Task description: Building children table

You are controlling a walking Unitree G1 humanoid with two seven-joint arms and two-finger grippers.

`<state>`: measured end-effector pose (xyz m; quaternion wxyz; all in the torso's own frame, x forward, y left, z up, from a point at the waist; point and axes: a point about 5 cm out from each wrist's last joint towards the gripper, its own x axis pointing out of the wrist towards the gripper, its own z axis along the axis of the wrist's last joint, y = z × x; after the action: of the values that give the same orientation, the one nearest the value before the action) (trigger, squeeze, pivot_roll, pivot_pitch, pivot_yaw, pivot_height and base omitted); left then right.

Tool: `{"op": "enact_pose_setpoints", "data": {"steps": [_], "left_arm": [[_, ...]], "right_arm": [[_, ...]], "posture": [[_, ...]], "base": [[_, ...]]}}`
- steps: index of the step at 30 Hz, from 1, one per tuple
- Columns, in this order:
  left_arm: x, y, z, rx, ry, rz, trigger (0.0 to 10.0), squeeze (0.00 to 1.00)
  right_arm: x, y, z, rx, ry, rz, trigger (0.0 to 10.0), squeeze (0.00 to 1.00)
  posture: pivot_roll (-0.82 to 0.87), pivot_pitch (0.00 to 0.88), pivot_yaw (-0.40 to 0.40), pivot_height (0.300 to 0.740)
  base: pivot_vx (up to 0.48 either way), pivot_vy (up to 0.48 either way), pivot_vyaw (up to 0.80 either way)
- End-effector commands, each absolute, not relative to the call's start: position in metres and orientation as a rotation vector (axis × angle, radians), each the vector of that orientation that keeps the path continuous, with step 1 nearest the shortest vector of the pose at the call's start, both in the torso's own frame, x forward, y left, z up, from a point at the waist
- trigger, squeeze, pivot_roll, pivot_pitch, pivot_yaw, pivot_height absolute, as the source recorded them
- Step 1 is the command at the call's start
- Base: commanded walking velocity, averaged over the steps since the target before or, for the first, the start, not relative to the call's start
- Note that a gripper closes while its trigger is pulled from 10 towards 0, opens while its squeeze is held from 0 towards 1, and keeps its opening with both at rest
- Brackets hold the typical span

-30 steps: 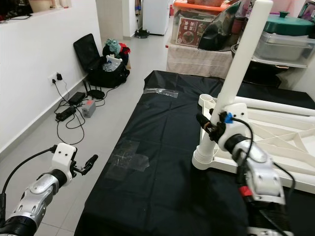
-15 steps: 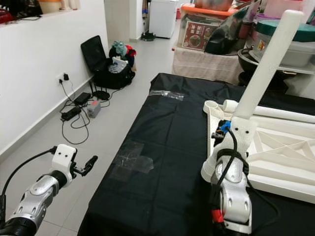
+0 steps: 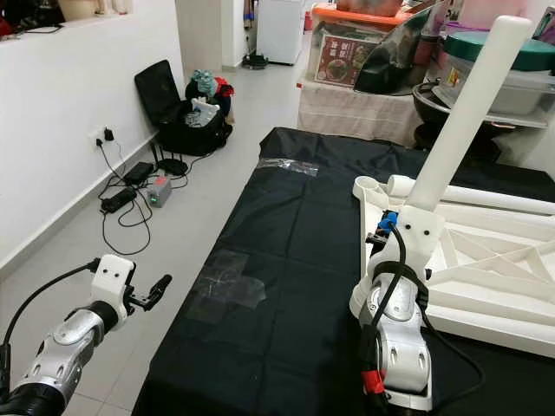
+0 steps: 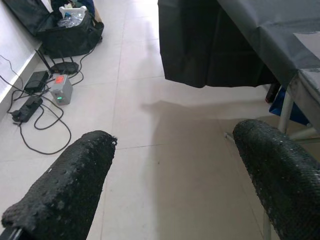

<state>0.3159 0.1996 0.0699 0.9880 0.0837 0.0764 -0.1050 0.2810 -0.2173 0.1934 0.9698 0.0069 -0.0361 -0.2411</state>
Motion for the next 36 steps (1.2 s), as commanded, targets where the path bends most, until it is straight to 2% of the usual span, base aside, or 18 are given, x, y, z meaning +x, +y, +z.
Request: {"op": "enact_pose_setpoints", "data": {"steps": [1, 2, 3, 4, 9, 10, 11, 12, 21, 25, 27, 30, 34, 36], "left_arm": [[0.313, 0.198, 0.064, 0.174, 0.173, -0.219, 10.0, 0.00], [0.313, 0.197, 0.064, 0.174, 0.173, -0.220, 10.0, 0.00], [0.313, 0.197, 0.064, 0.173, 0.174, -0.220, 10.0, 0.00], [0.314, 0.198, 0.064, 0.174, 0.174, -0.221, 10.0, 0.00], [0.314, 0.198, 0.064, 0.174, 0.177, -0.223, 10.0, 0.00], [0.314, 0.198, 0.064, 0.175, 0.177, -0.224, 10.0, 0.00], [0.314, 0.198, 0.064, 0.175, 0.177, -0.224, 10.0, 0.00], [0.314, 0.198, 0.064, 0.174, 0.178, -0.225, 10.0, 0.00], [0.315, 0.198, 0.064, 0.175, 0.178, -0.229, 10.0, 0.00], [0.314, 0.198, 0.063, 0.176, 0.182, -0.232, 10.0, 0.00], [0.314, 0.198, 0.063, 0.176, 0.182, -0.232, 10.0, 0.00], [0.315, 0.195, 0.062, 0.175, 0.186, -0.242, 10.0, 0.00], [0.315, 0.195, 0.062, 0.175, 0.186, -0.242, 10.0, 0.00], [0.315, 0.195, 0.062, 0.175, 0.187, -0.244, 10.0, 0.00]], "right_arm": [[0.279, -0.220, 0.185, 0.008, -0.023, -0.501, 10.0, 0.00], [0.279, -0.221, 0.187, 0.008, -0.025, -0.510, 10.0, 0.00], [0.278, -0.224, 0.190, 0.006, -0.044, -0.524, 10.0, 0.06], [0.278, -0.227, 0.194, 0.003, -0.055, -0.532, 10.0, 1.00], [0.277, -0.235, 0.202, -0.016, -0.069, -0.550, 10.0, 1.00], [0.277, -0.235, 0.203, -0.030, -0.062, -0.547, 10.0, 0.73], [0.277, -0.235, 0.203, -0.030, -0.062, -0.547, 10.0, 0.73], [0.277, -0.236, 0.204, -0.037, -0.060, -0.542, 10.0, 0.00], [0.282, -0.235, 0.218, -0.051, -0.098, -0.424, 10.0, 0.00], [0.283, -0.229, 0.235, -0.093, -0.138, -0.268, 10.0, 0.00], [0.283, -0.229, 0.235, -0.093, -0.138, -0.268, 10.0, 0.00], [0.285, -0.219, 0.238, -0.089, -0.143, -0.028, 10.0, 0.00], [0.285, -0.219, 0.238, -0.089, -0.143, -0.028, 10.0, 0.00], [0.285, -0.221, 0.235, -0.111, -0.140, 0.038, 10.0, 0.00]], "posture": [[0.03, 0.000, -0.061, 0.740], [0.03, 0.000, -0.060, 0.740], [0.03, 0.000, -0.060, 0.740], [0.02, 0.000, -0.054, 0.740], [0.02, 0.000, -0.047, 0.740], [0.02, 0.000, -0.046, 0.740], [0.02, 0.000, -0.046, 0.740], [0.02, 0.000, -0.045, 0.740], [0.02, 0.000, -0.041, 0.740], [0.00, 0.000, -0.034, 0.740], [0.00, 0.000, -0.034, 0.740], [0.00, 0.000, -0.029, 0.740], [0.00, 0.000, -0.029, 0.740], [0.00, 0.000, -0.029, 0.740]], "base": [[0.000, 0.000, 0.00], [0.000, 0.000, 0.00], [0.000, 0.000, 0.00], [0.000, 0.000, 0.00], [0.000, 0.000, 0.00], [0.000, 0.000, 0.00], [0.000, 0.000, 0.00], [0.000, 0.000, 0.00], [0.000, 0.000, 0.00], [0.000, 0.000, 0.00], [0.000, 0.000, 0.00], [0.000, 0.000, 0.00], [0.000, 0.000, 0.00], [0.000, 0.000, 0.00]]}}
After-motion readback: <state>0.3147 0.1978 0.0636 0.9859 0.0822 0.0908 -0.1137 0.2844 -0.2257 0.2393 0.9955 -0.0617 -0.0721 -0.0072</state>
